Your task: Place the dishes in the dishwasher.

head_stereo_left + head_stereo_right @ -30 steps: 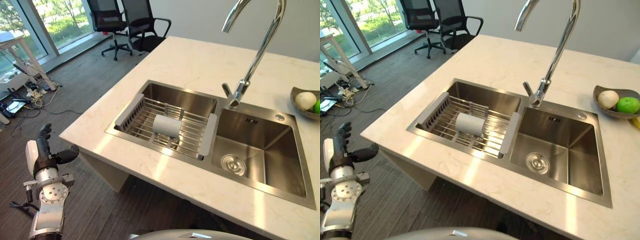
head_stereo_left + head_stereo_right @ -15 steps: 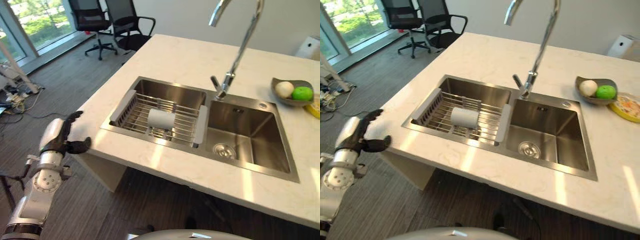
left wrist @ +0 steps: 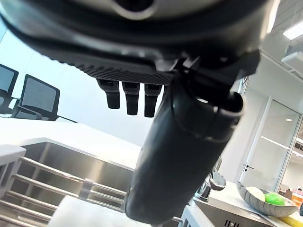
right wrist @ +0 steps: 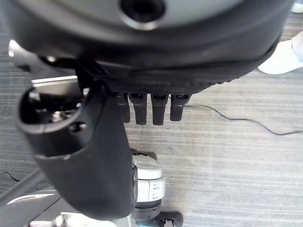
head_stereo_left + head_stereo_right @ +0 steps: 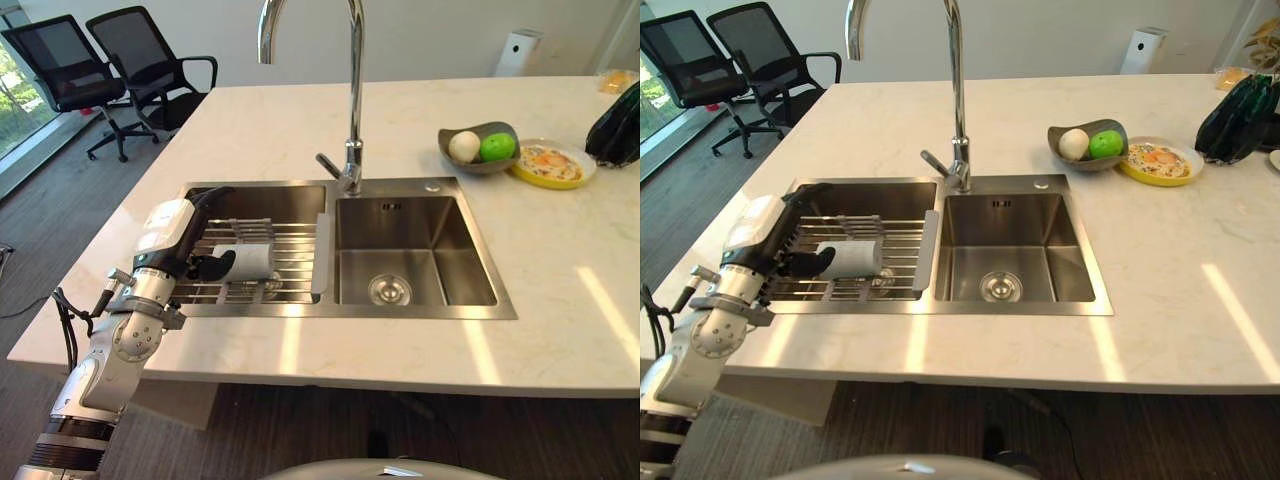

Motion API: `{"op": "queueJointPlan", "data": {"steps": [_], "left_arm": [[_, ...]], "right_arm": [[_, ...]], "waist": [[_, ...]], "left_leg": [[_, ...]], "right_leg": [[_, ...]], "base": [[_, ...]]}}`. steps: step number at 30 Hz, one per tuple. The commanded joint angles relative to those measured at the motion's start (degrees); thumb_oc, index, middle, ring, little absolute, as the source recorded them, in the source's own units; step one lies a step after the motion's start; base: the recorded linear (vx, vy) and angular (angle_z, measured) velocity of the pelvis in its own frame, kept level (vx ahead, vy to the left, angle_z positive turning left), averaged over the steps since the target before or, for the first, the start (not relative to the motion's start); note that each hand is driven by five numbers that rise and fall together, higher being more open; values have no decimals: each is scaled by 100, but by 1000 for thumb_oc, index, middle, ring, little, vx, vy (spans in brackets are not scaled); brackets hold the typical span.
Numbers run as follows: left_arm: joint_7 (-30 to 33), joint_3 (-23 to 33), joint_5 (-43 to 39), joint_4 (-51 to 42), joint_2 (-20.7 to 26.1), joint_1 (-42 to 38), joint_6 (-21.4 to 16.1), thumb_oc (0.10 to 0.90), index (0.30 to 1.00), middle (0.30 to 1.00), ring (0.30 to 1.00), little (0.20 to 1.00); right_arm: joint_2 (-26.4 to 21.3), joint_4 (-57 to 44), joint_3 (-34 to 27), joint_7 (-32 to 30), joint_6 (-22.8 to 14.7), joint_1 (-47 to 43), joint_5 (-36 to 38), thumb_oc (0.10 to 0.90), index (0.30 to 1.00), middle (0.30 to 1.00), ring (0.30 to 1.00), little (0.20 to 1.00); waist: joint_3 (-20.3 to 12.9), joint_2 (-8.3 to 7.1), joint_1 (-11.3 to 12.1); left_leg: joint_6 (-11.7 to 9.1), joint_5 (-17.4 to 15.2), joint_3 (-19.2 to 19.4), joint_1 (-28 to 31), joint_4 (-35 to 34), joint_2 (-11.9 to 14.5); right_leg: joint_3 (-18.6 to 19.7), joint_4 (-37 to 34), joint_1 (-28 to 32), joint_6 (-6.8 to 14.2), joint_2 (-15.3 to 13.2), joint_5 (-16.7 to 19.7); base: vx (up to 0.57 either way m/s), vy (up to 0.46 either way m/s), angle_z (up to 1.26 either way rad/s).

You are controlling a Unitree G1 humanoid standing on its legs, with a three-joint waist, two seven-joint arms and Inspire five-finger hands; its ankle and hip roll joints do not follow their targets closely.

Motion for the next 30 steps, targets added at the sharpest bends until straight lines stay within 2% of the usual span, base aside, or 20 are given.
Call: {"op": "queueJointPlan", "data": {"steps": [1, 4, 9, 13, 14, 15, 16, 19, 24, 30], "left_arm": [[355, 349, 208, -265, 706, -665, -210, 800, 900, 900, 900, 900], [159, 179, 235, -219, 975, -813, -171, 800, 900, 900, 900, 900], [-213, -169, -63, -64, 1105, -1111, -79, 800, 900, 900, 900, 900], [-728, -351, -1241, 106, 912, -1218, 8, 800, 900, 900, 900, 900], [-732, -351, -1248, 106, 913, -1221, 8, 800, 900, 900, 900, 900], [-1000, -444, -1759, 149, 908, -1244, 43, 800, 900, 900, 900, 900], [-1001, -450, -1765, 154, 912, -1254, 42, 800, 900, 900, 900, 900], [-1449, -550, -2541, 227, 1138, -1178, 211, 800, 900, 900, 900, 900], [-1559, -700, -2548, 288, 1422, -1288, 236, 800, 900, 900, 900, 900], [-1537, -991, -2214, 559, 1529, -1623, 270, 800, 900, 900, 900, 900]], "right_arm": [[195, -292, 214, 175, -191, -183, 9, 800, 900, 900, 900, 900], [121, -309, 215, 208, -193, -207, 41, 800, 900, 900, 900, 900], [168, 112, 174, 171, -142, -357, 92, 800, 900, 900, 900, 900], [111, 308, 126, 202, -62, -394, 75, 800, 900, 900, 900, 900], [110, 310, 125, 203, -63, -395, 75, 800, 900, 900, 900, 900], [98, 381, 115, 226, -35, -405, 94, 800, 900, 900, 900, 900], [100, 383, 112, 227, -36, -406, 94, 800, 900, 900, 900, 900], [104, 512, 97, 279, 12, -425, 134, 800, 900, 900, 900, 900], [160, 625, 168, 324, 36, -507, 167, 800, 900, 900, 900, 900], [188, 631, 262, 344, 37, -580, 165, 800, 900, 900, 900, 900]], "waist": [[-123, -351, -85], [-114, -320, -97], [-115, -259, -84], [-94, -211, -125], [-93, -210, -123], [-94, -194, -136], [-93, -195, -132], [-95, -155, -126], [-84, -133, -125], [-67, -135, -131]], "left_leg": [[135, -141, -128, -133, 19, -486], [136, -150, -111, -119, 19, -491], [149, -153, -114, -118, 19, -496], [154, -155, -90, -103, 19, -501], [154, -156, -89, -102, 19, -500], [158, -155, -83, -97, 19, -495], [158, -156, -82, -96, 19, -495], [161, -164, -64, -66, 19, -492], [162, -164, -74, -44, 19, -489], [162, -164, -77, -34, 19, -482]], "right_leg": [[31, 92, 619, 832, -593, -621], [45, 92, 620, 840, -593, -615], [32, 92, 620, 844, -604, -618], [54, 92, 611, 843, -609, -604], [55, 92, 611, 843, -608, -604], [64, 92, 611, 841, -612, -605], [65, 92, 611, 841, -611, -604], [85, 92, 624, 837, -602, -608], [85, 92, 642, 831, -592, -616], [89, 92, 657, 831, -584, -630]], "base": [[0, 0, 0], [30, 6, 2], [0, 0, 0], [8, 7, -2], [19, 9, -3], [0, 0, 0], [0, 0, 0], [0, 0, 0], [0, 0, 0], [0, 0, 0]]}}
